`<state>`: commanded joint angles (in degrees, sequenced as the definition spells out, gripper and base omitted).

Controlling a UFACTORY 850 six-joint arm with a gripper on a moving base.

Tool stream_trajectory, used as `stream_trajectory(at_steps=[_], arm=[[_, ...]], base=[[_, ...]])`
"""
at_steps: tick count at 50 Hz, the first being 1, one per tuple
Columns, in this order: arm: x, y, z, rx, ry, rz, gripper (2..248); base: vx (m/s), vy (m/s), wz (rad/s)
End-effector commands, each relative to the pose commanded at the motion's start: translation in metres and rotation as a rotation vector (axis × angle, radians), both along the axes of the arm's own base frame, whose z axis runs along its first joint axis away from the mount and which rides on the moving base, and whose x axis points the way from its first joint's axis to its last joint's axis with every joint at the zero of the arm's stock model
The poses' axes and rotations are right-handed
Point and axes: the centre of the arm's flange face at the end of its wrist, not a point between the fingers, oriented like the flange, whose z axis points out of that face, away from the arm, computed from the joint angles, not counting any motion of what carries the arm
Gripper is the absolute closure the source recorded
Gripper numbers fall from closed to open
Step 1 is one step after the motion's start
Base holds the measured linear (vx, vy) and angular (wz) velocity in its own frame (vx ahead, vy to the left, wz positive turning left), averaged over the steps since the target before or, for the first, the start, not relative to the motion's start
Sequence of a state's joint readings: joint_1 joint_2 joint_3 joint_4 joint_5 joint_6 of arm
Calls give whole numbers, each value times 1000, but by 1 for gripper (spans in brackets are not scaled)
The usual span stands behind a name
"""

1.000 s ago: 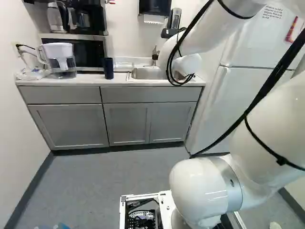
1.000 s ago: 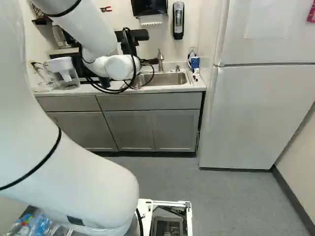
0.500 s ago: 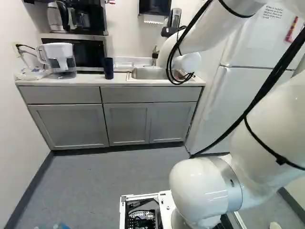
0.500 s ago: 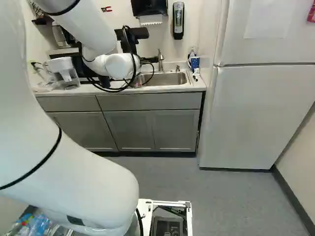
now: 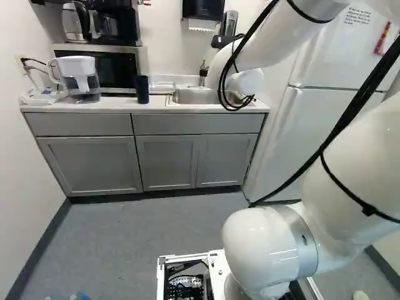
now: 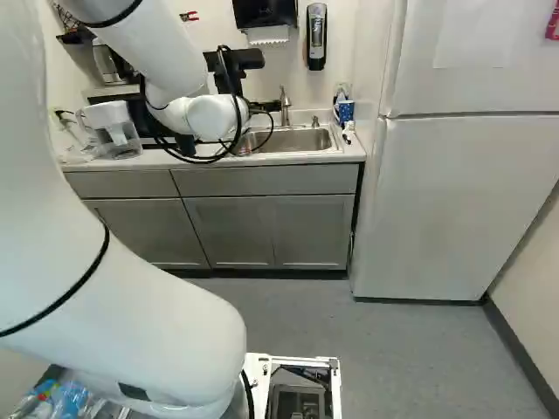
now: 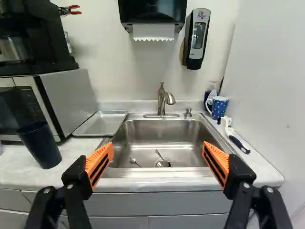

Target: Rinse the cup and place it in the tray

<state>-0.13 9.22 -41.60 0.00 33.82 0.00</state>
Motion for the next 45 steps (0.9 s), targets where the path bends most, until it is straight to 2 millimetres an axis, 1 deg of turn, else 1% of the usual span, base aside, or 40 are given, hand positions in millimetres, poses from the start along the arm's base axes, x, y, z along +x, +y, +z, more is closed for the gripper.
stream_trajectory(at_steps=[9,45], arm=[[0,0,0,0,0,0,3],[0,0,0,0,0,0,3]], base=[[13,-55,40],[93,-1,-5]])
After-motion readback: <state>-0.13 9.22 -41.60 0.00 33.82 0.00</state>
